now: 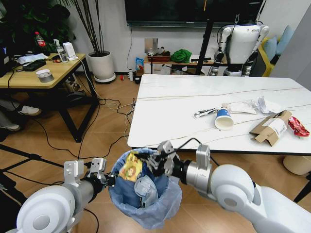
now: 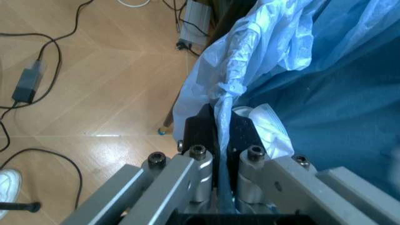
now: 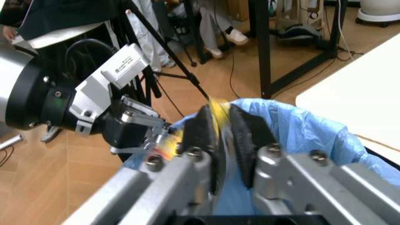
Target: Pick up the trash bin and place the trash from the table into it.
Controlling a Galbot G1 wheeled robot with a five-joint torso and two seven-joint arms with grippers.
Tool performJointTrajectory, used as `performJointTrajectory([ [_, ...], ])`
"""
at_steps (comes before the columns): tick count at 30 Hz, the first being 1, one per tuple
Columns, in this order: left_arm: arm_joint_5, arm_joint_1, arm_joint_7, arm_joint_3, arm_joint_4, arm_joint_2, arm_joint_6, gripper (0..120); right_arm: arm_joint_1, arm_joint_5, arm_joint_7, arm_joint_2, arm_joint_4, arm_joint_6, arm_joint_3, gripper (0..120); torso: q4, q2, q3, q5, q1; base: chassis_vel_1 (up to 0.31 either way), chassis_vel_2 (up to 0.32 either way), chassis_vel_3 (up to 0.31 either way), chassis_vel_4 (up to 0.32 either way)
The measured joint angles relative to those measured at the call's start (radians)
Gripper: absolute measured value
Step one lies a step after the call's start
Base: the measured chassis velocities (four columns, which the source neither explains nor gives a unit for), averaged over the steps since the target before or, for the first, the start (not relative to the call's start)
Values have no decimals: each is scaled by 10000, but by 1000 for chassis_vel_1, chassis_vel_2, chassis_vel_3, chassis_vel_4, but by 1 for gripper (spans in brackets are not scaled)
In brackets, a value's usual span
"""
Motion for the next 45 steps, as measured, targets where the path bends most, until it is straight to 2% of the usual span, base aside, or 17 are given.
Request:
performJointTrajectory([
  [6,-8,18,7,21,-31,-6,0,0,-213,-172,9,-116,86,32,267,36,1,0,0,-1,0,0,0,0,0],
  [7,-8,18,7,21,-31,-6,0,0,-213,-172,9,-116,86,32,267,36,1,0,0,-1,0,0,0,0,0],
  [10,-1,52,15,27,-35,-26,0,0,-363,-224,193,18,99,92,674,48,1,0,0,-1,0,0,0,0,0],
  [13,26,99,20,28,-38,-50,0,0,-699,-139,869,378,174,108,1657,62,2,0,0,-1,0,0,0,0,0],
  [17,134,142,54,28,-40,-79,0,0,-958,-127,1305,581,166,117,2438,71,2,0,0,0,0,0,0,0,0],
  [18,222,173,99,28,-41,-176,0,0,-1272,-369,1458,757,84,130,3320,79,2,0,0,0,0,0,0,0,0],
  [21,267,240,118,1,-42,-438,0,0,-1938,-924,1375,1047,-38,183,4582,91,1,0,0,-1,2,0,0,0,0],
  [23,283,286,118,-12,-44,-522,0,0,-2199,-1098,1335,1155,-54,201,4956,95,1,0,0,0,2,0,0,0,0],
  [26,381,427,118,-4,-44,-648,0,0,-3255,-2317,1044,1605,-85,407,6013,100,1,1,-1,0,1,0,0,0,0],
  [28,404,436,119,32,-45,-658,0,0,-3758,-3275,842,1899,-129,564,6402,100,1,1,-1,-1,1,0,0,0,0],
  [29,404,436,119,32,-45,-658,0,0,-3758,-3275,842,1899,-129,564,6402,100,1,1,-1,-1,1,0,0,0,0],
  [31,408,427,123,64,-45,-627,1,0,-4439,-4472,675,2448,-222,894,6802,100,-1,2,-1,0,1,0,0,0,0],
  [34,409,446,127,70,-46,-537,0,0,-4979,-5169,670,3106,-262,1204,7188,100,0,2,-1,1,1,0,0,0,0],
  [45,455,538,133,82,-46,-485,0,0,-5508,-5377,1145,4221,-76,1184,7708,100,2,2,-1,-1,1,0,0,0,0],
])
